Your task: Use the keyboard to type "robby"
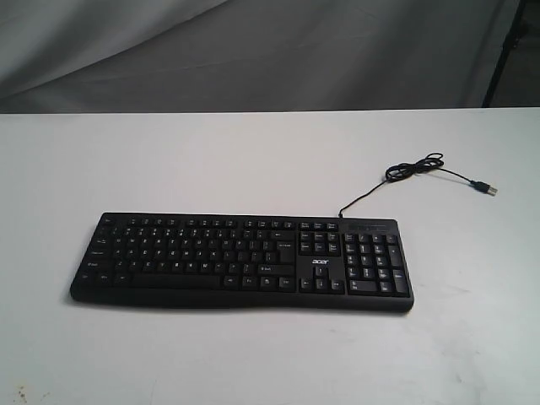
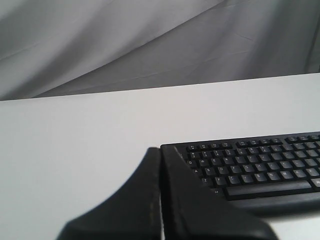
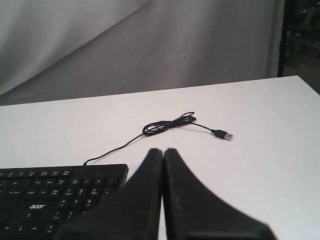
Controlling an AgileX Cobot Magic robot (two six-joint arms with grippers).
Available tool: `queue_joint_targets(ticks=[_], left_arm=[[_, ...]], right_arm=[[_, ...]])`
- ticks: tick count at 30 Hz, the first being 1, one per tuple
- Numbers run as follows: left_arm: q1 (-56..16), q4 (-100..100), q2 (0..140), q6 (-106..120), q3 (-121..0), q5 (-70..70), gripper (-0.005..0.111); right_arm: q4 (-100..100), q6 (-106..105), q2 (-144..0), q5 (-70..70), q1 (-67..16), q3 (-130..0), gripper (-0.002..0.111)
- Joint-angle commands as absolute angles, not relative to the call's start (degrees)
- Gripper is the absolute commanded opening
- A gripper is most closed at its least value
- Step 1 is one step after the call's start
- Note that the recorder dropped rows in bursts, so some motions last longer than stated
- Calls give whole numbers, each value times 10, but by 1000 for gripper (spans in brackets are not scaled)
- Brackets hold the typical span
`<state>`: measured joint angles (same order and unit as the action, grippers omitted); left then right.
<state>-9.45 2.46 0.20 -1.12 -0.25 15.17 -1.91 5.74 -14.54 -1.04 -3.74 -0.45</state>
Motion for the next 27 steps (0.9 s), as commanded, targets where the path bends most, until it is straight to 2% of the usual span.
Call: queue_joint_targets(ticks=[1,4,11,27], left_arm=[[-98,27,0,-13,0,148,0],[-98,27,0,-13,0,148,0],[-98,27,0,-13,0,148,0],[-98,27,0,-13,0,148,0]], right_arm=[[-12,51,-81,-72,-4,0,0],[-12,50,-53,-137,0,0,0],[-12,45,-22,-193,0,0,0],[-11,47,-22,-191,0,0,0]])
